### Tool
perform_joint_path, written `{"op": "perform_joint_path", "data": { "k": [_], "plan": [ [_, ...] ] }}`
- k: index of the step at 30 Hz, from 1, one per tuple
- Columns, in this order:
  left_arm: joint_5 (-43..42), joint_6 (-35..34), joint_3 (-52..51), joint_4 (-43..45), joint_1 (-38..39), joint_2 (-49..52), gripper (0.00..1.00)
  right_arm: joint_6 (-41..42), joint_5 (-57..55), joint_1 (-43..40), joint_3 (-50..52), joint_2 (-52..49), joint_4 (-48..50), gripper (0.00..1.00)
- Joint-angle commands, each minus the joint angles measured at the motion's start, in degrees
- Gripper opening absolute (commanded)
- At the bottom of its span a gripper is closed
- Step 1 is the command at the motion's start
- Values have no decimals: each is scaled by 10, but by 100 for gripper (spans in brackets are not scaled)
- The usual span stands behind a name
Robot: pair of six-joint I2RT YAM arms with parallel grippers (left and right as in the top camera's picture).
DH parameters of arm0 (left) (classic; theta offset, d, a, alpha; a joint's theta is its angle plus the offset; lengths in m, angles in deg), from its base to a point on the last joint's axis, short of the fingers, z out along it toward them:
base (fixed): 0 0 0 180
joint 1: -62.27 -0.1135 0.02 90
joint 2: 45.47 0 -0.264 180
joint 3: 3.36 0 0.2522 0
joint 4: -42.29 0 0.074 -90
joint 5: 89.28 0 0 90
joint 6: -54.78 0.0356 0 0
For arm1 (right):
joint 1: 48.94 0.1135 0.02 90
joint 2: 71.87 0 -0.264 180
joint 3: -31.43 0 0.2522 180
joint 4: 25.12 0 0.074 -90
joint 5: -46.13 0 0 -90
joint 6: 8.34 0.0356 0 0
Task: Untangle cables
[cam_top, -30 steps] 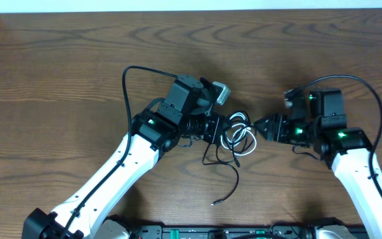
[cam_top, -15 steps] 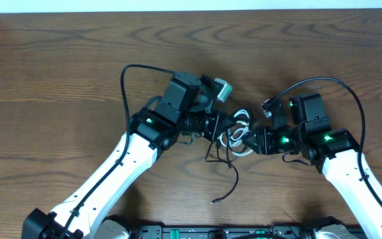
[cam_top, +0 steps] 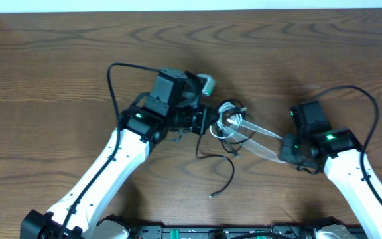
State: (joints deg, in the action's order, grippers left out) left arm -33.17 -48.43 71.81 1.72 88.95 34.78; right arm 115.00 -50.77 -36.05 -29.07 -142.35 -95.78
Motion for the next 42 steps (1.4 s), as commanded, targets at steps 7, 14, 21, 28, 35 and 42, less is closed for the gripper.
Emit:
{"op": "perform_joint_path", "data": {
  "k": [7,14,21,28,35,42],
  "plan": [
    [39,12,3,-46,-47,-10,8,23,-74,-99,1,0,36,3],
    [-177,46,3,15,-47,-10,8,-214,354,-98,1,0,163,64],
    [-276,46,3,51,-25,-10,8,-234,523,-93,1,0,233,68],
    [-355,30,3,103,2,-10,8,-260,449,-15,2,0,249,64],
    [-312,33,3,97,1,-9,8,-217,237,40,7,0,213,1],
    [230,50,-11,-83,1,-8,11,-2,-100,39,7,0,34,1]
  ]
}}
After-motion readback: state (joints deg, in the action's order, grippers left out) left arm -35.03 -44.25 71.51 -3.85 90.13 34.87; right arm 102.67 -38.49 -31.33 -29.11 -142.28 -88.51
